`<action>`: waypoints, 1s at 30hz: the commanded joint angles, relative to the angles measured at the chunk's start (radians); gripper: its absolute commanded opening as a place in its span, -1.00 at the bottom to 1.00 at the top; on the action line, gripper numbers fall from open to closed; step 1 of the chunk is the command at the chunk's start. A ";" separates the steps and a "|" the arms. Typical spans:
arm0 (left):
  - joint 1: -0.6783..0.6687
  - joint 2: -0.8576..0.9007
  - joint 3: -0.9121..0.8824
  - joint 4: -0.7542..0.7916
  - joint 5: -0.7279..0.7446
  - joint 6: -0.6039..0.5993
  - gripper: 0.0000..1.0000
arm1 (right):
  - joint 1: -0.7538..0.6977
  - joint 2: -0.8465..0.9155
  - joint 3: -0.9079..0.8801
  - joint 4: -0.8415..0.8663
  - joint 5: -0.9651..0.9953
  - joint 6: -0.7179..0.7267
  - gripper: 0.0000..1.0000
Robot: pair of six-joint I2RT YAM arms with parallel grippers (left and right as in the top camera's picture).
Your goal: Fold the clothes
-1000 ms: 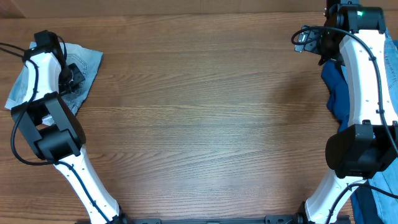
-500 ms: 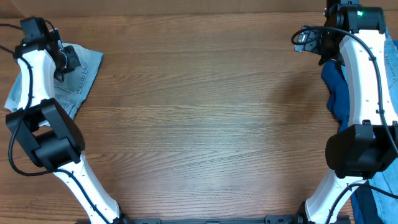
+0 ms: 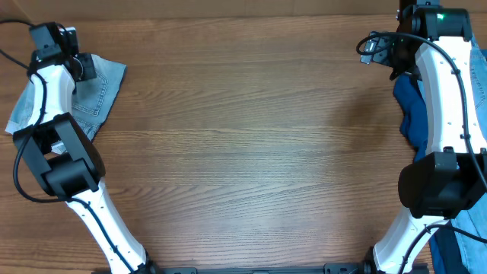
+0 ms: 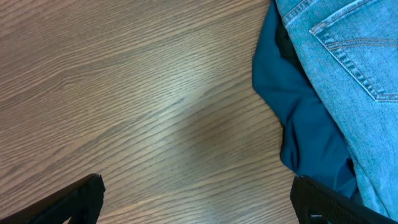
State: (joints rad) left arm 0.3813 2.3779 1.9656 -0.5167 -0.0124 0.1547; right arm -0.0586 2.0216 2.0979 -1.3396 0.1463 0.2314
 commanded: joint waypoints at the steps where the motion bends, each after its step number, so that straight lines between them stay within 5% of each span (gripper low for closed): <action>1: 0.001 0.078 0.000 0.033 -0.075 0.059 -0.92 | -0.005 0.001 -0.004 0.002 0.014 -0.002 1.00; 6: 0.019 0.137 0.000 0.066 -0.137 0.038 -0.92 | -0.005 0.001 -0.004 0.002 0.014 -0.002 1.00; 13: 0.110 0.141 0.000 0.071 -0.180 -0.185 -0.92 | -0.005 0.001 -0.004 0.002 0.014 -0.002 1.00; 20: 0.110 0.136 0.003 0.057 -0.179 -0.095 -0.92 | -0.005 0.001 -0.004 0.002 0.014 -0.002 1.00; 26: 0.078 0.069 0.058 0.031 -0.117 -0.103 -0.92 | -0.005 0.001 -0.004 0.002 0.014 -0.002 1.00; 28: 0.055 -0.019 0.064 0.030 -0.117 -0.123 -0.72 | -0.005 0.001 -0.004 0.002 0.014 -0.002 1.00; 30: 0.033 -0.087 0.064 0.019 -0.082 -0.161 -0.80 | -0.005 0.001 -0.004 0.002 0.014 -0.002 1.00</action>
State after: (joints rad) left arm 0.4572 2.4454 1.9972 -0.4911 -0.1463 0.0299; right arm -0.0586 2.0216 2.0979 -1.3399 0.1467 0.2314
